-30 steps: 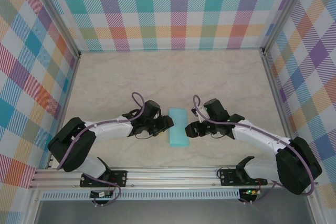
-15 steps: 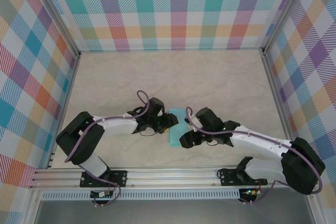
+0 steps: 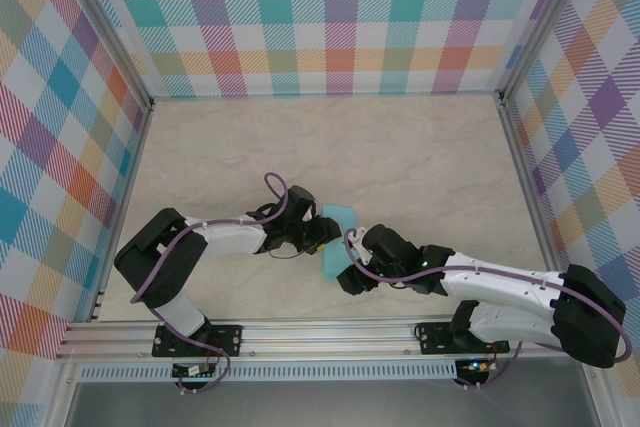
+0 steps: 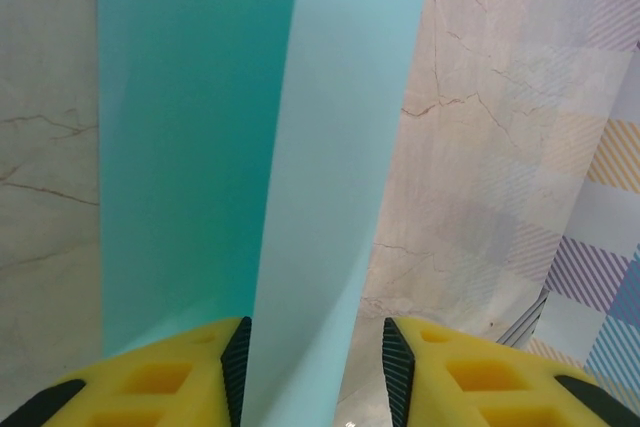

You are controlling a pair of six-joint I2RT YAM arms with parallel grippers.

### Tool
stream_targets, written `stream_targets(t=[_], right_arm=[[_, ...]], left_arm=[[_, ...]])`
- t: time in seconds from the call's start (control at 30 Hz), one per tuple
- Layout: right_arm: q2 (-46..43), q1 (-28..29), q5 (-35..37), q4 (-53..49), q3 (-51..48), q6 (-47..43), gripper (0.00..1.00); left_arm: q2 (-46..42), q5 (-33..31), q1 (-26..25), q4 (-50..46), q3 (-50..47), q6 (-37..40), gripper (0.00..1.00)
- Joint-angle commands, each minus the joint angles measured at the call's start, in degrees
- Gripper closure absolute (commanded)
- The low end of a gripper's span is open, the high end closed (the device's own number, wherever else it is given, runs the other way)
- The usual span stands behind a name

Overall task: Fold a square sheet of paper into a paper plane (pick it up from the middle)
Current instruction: Fold the triangle a second time at the center of the table.

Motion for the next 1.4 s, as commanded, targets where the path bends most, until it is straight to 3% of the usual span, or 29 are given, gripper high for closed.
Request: stream_targets(t=[0.0, 0.4, 0.67, 1.0, 1.17, 1.37], right_arm=[[0.10, 0.92, 3.92, 2.35, -0.47, -2.26, 0.33], [-0.18, 9.92, 14.31, 10.29, -3.19, -10.78, 0.29], [10.18, 15.50, 23.69, 17.30, -0.47, -14.72, 0.28], [18.99, 16.05, 31.77, 26.80, 0.26, -17.73, 0.27], [20.85, 15.98, 33.14, 29.03, 0.19, -17.30, 0.37], [18.81, 16.06, 33.89, 28.76, -1.25, -16.25, 0.64]], left_arm=[[-1.23, 0.17, -0.16, 1.11, 0.09, -0.66, 0.61], [-1.58, -0.09, -0.10, 0.10, 0.82, -0.62, 0.66], [-1.84, -0.18, -0.18, -0.34, 1.15, -0.65, 0.66], [-1.85, 0.07, -0.11, -0.87, 1.70, -0.57, 0.66], [-2.06, -0.09, -0.17, -1.21, 1.78, -0.43, 0.66], [-2.45, -0.40, -0.11, -1.64, 1.59, -0.40, 0.66]])
